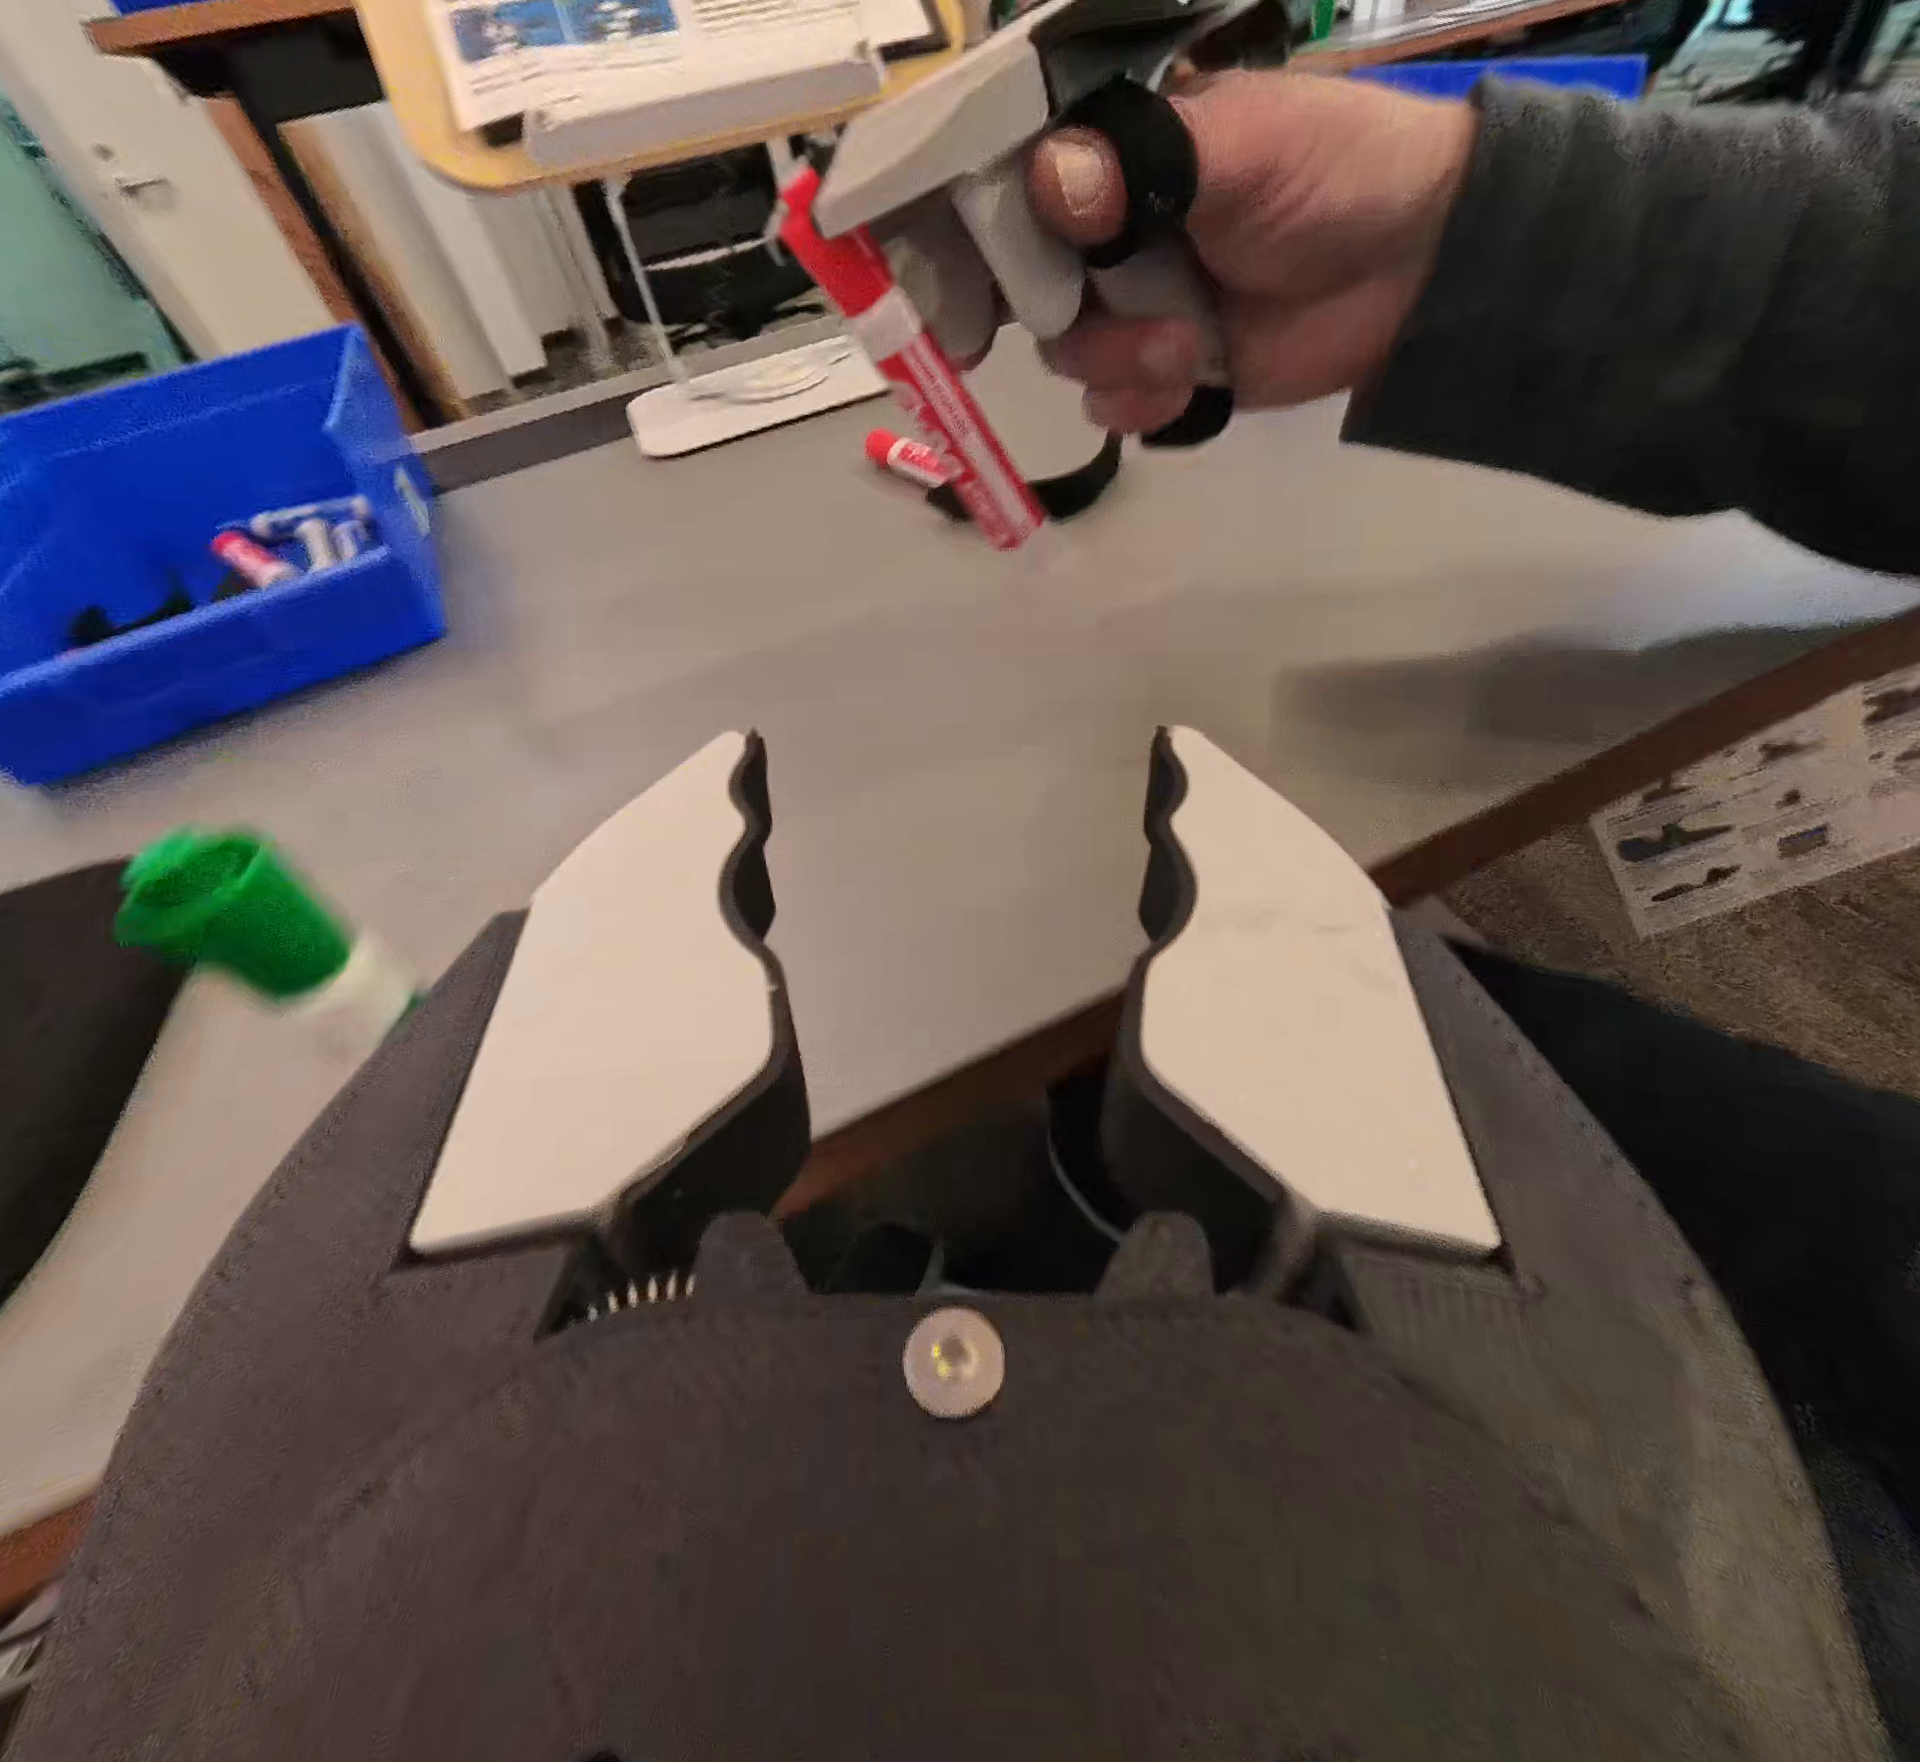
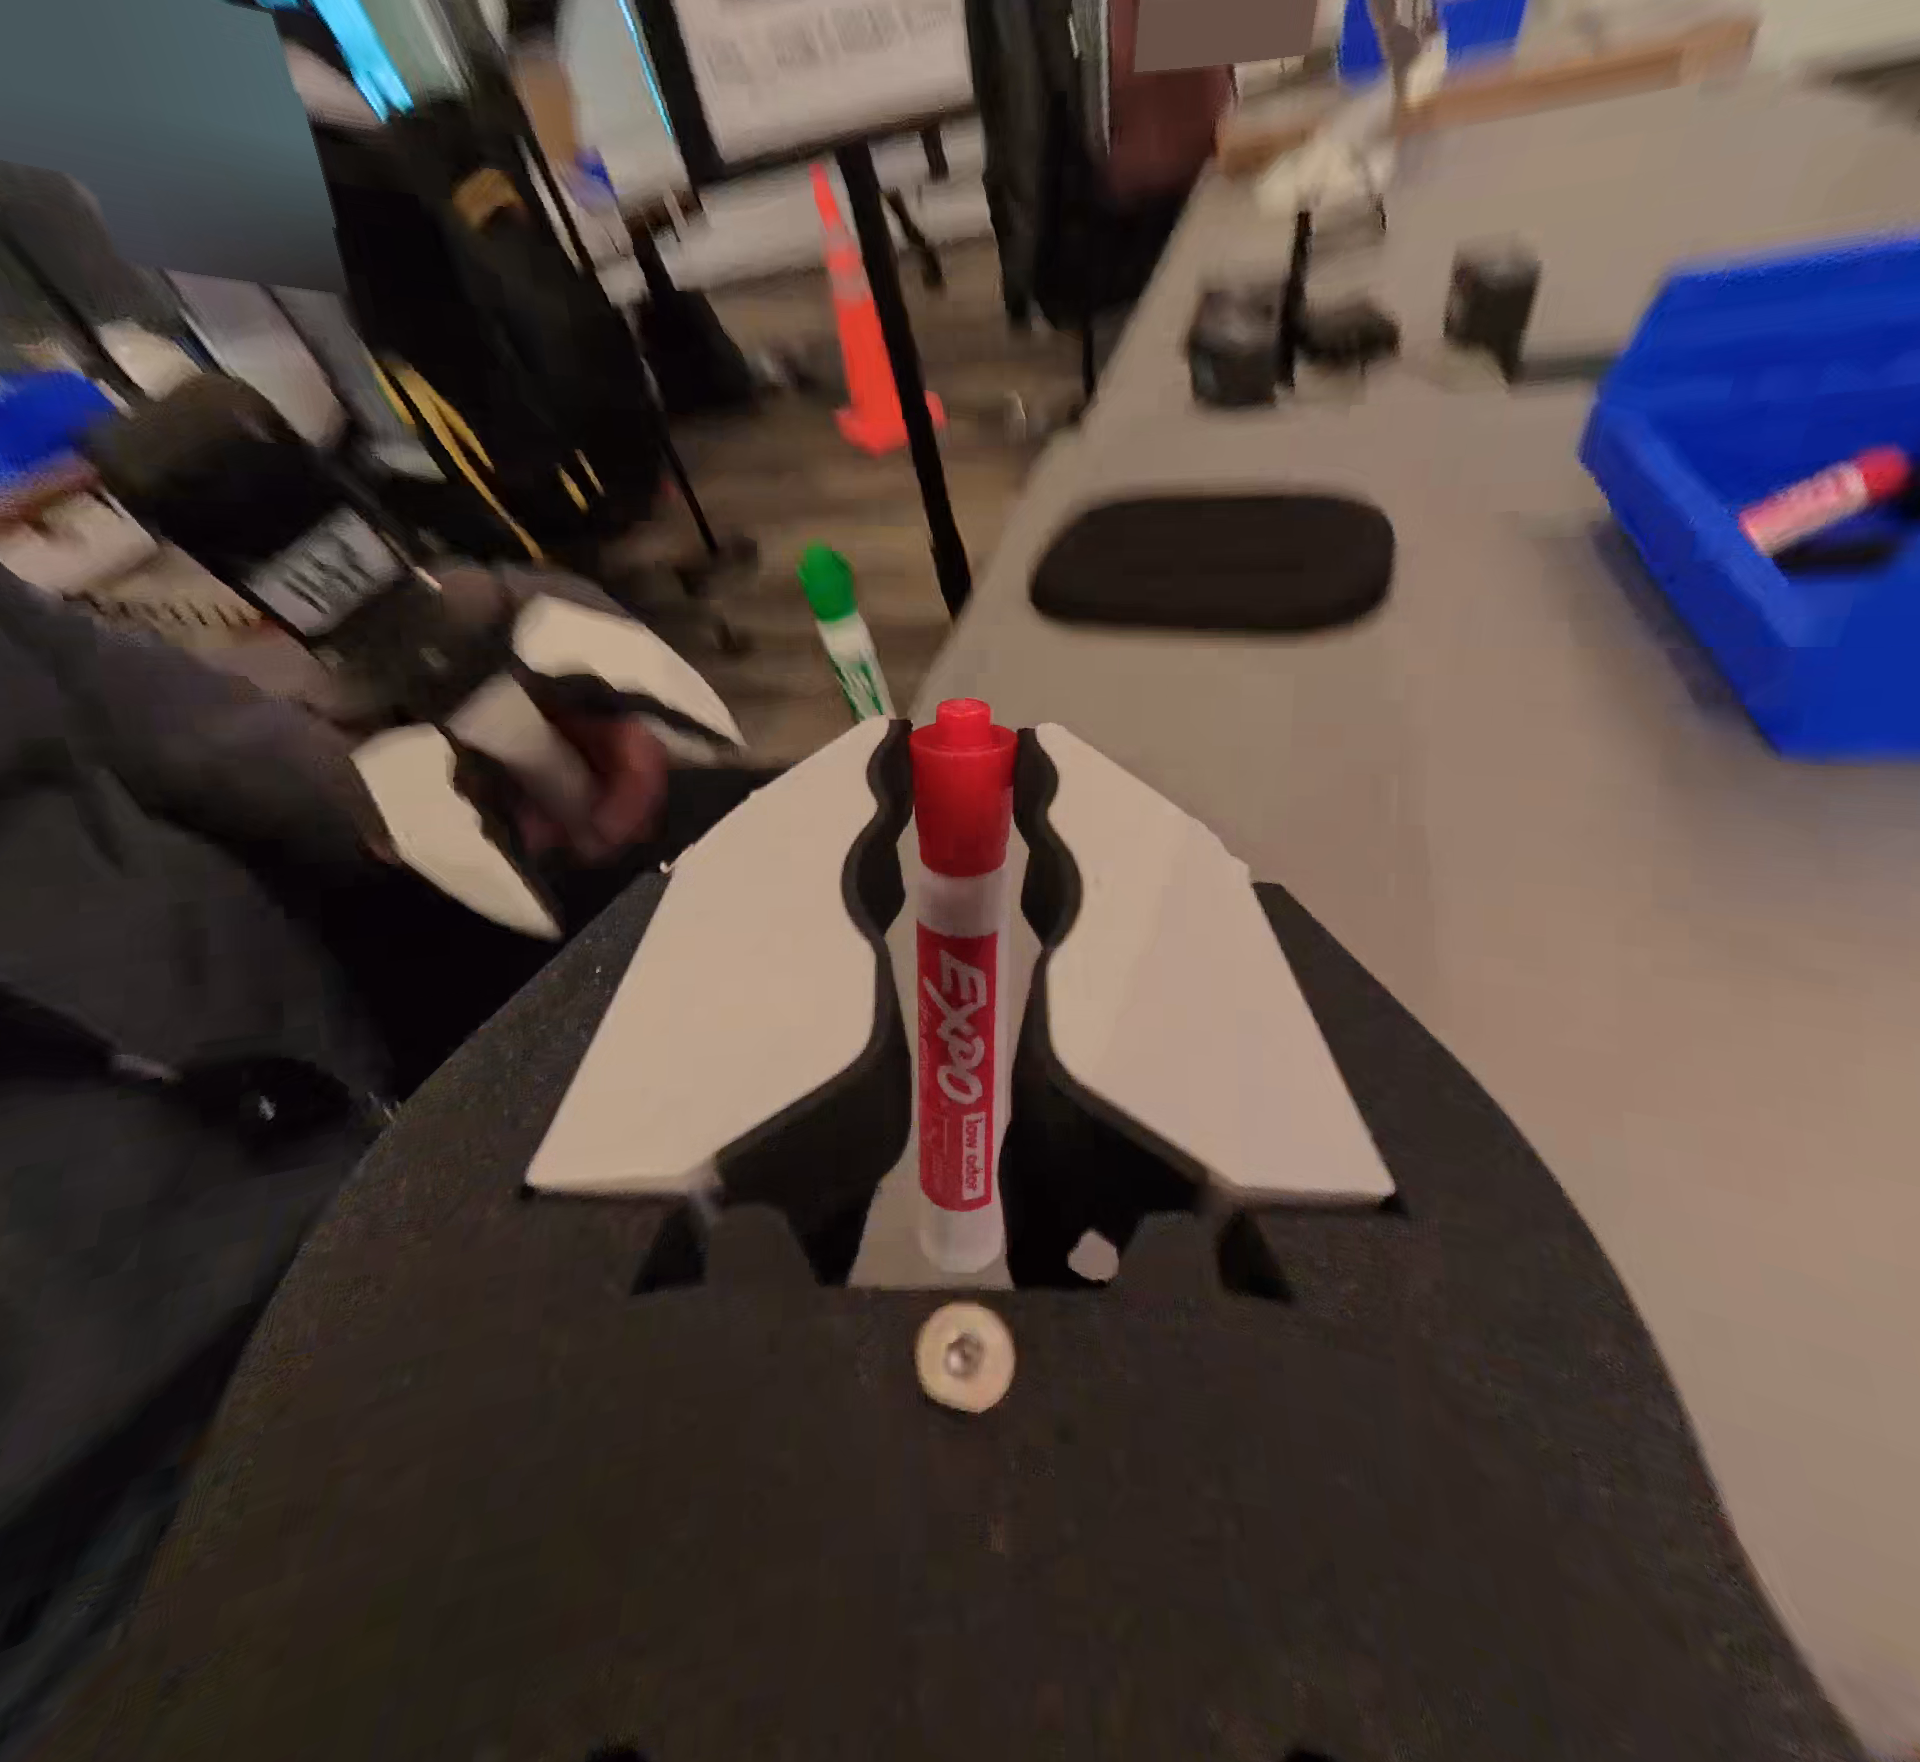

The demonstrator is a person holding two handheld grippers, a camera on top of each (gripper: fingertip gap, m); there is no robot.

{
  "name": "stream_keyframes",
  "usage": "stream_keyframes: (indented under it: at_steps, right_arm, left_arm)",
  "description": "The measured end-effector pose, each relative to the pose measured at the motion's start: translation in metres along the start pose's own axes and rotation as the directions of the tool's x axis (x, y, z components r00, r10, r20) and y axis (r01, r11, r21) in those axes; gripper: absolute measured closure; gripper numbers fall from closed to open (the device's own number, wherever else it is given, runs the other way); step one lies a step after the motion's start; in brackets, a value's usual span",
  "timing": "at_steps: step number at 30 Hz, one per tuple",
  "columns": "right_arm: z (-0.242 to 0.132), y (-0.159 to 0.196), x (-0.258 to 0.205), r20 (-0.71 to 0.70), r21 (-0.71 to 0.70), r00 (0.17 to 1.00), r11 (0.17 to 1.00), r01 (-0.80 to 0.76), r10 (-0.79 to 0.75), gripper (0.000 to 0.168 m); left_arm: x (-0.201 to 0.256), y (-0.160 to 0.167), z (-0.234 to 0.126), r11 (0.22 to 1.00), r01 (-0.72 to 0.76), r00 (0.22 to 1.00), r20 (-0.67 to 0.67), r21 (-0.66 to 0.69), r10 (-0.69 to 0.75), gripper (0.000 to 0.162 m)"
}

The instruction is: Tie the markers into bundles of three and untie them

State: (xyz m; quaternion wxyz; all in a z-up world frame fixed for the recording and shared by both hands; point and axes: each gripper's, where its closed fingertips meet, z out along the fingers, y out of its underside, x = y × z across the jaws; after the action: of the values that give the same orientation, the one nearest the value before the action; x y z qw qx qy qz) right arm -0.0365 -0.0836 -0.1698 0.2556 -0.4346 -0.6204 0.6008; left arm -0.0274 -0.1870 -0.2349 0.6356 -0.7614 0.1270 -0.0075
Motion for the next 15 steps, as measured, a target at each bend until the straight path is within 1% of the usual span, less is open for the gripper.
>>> stream_keyframes:
  at_steps: [2,4,6,8,9,10,13,14,15]
  right_arm:
    - [0.005,-0.011,-0.022,0.067,0.1,0.998,0.995,0.005,-0.012,0.149]
    - [0.011,-0.012,-0.038,0.096,0.143,0.995,0.99,0.018,-0.032,0.149]
    - [0.017,-0.01,-0.049,0.115,0.174,0.992,0.984,0.027,-0.047,0.15]
    - [0.021,-0.008,-0.057,0.128,0.198,0.99,0.98,0.029,-0.055,0.15]
    - [0.023,-0.006,-0.061,0.133,0.199,0.99,0.98,0.028,-0.056,0.15]
    - [0.025,-0.004,-0.063,0.127,0.2,0.99,0.979,0.039,-0.066,0.15]
    - [0.028,0.0,-0.065,0.114,0.177,0.99,0.982,0.066,-0.087,0.15]
    - [0.028,0.001,-0.064,0.092,0.155,0.99,0.984,0.089,-0.104,0.15]
    - [0.029,0.005,-0.061,0.069,0.109,0.991,0.988,0.108,-0.116,0.145]
  left_arm:
    - [0.006,-0.012,0.025,0.998,0.056,0.998,-0.04,0.009,-0.056,0.09]
    - [0.007,-0.019,0.047,0.997,0.081,0.995,-0.062,0.016,-0.08,0.092]
    - [0.011,-0.016,0.066,0.994,0.106,0.989,-0.104,-0.007,-0.106,0.097]
    - [0.015,-0.02,0.071,0.989,0.146,0.98,-0.137,0.014,-0.142,0.116]
    - [0.016,-0.018,0.072,0.99,0.138,0.982,-0.131,0.013,-0.135,0.126]
    - [0.018,-0.017,0.072,0.993,0.116,0.983,-0.141,0.012,-0.114,0.14]
    - [0.015,-0.011,0.071,0.991,0.134,0.981,-0.141,-0.009,-0.134,0.142]
    - [0.01,-0.008,0.068,0.992,0.127,0.985,-0.116,-0.018,-0.128,0.143]
    - [0.005,-0.004,0.066,0.994,0.1,0.99,-0.093,-0.038,-0.103,0.142]
